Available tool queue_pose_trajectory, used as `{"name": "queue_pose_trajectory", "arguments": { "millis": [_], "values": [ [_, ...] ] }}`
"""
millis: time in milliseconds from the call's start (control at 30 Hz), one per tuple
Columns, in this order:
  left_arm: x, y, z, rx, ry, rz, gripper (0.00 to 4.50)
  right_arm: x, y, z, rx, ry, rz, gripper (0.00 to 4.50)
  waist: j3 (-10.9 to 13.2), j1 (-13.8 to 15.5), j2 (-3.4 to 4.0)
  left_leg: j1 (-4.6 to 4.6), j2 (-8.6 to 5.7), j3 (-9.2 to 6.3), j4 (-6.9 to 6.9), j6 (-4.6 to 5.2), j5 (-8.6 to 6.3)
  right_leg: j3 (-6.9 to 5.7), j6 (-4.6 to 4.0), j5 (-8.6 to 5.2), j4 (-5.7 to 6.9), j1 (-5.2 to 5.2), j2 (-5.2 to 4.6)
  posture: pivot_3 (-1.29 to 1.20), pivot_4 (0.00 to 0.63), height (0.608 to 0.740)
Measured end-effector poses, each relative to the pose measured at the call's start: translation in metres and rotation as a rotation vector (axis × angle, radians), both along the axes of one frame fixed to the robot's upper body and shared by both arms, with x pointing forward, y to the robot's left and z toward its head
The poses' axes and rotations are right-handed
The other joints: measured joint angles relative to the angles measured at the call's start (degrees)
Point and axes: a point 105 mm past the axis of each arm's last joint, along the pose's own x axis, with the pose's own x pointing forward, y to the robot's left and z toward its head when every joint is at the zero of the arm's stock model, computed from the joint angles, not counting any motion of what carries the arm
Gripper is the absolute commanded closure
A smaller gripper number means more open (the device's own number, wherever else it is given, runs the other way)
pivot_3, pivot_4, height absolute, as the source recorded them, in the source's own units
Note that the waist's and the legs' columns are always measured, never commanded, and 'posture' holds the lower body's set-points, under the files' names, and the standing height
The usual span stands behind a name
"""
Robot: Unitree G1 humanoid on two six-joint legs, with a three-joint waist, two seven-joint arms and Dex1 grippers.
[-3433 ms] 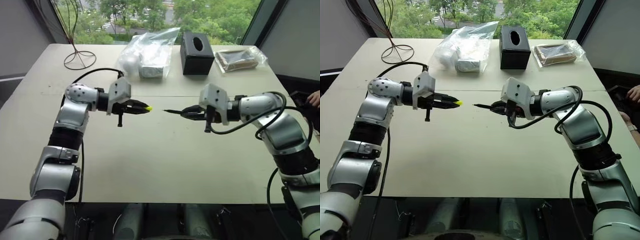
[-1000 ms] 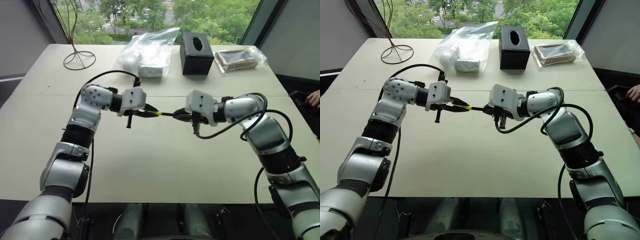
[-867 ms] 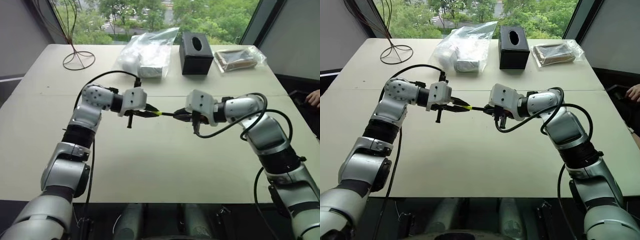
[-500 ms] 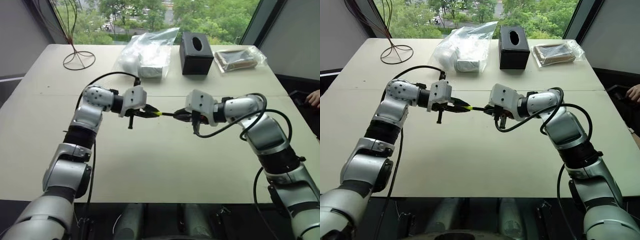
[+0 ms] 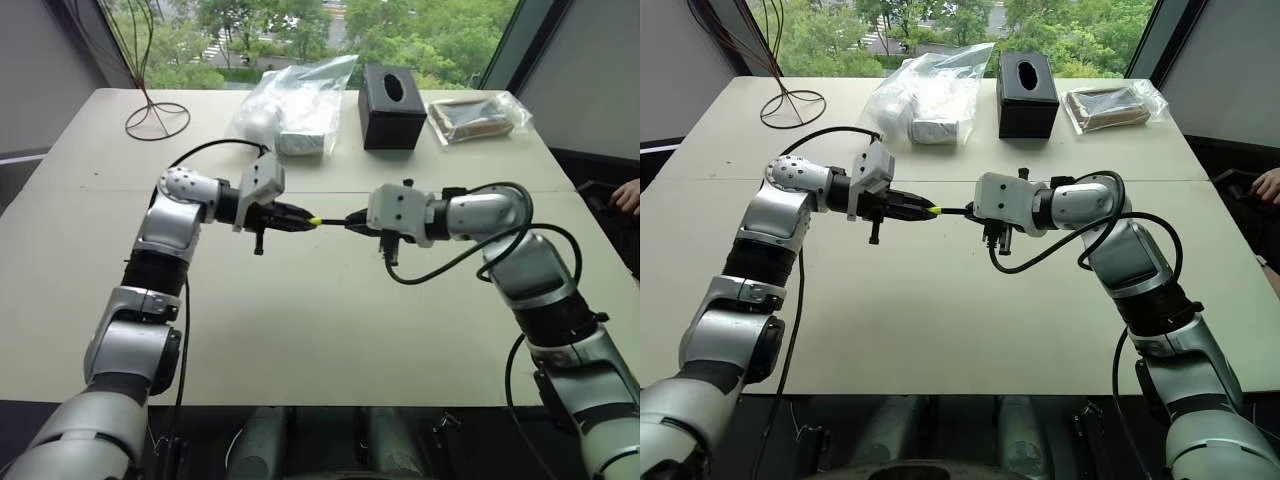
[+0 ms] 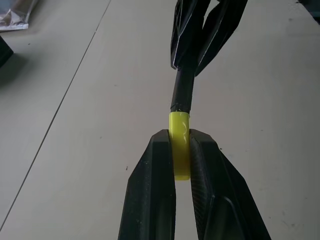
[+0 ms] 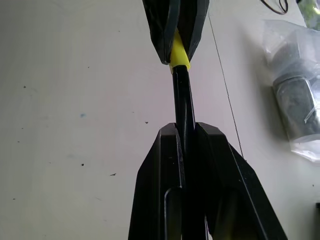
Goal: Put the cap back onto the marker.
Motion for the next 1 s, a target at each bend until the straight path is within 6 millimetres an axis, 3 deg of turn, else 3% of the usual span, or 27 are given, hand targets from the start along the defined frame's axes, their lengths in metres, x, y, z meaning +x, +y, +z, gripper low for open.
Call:
{"name": "queue_pose_trajectory", "arguments": {
  "millis": [233,1000],
  "values": [
    [0.000,-0.002,-0.002,0.103,-0.233,-0.079,4.48,0.000,-0.001,-0.004,-0.020,0.019,0.006,4.50,0.00,0.11,0.00,0.00,0.00,0.01,0.01,-0.01,0.00,0.01,-0.01,0.00,0.00,0.00,0.00,0.00,0.150,0.740],
    [0.003,-0.004,-0.004,0.240,-0.400,-0.177,4.48,0.000,0.000,-0.014,0.110,0.261,-0.071,4.50,0.00,0.06,0.00,0.00,0.00,-0.01,0.01,0.00,0.00,0.01,-0.01,0.00,0.01,0.00,0.00,0.00,0.150,0.740]
  ]
}}
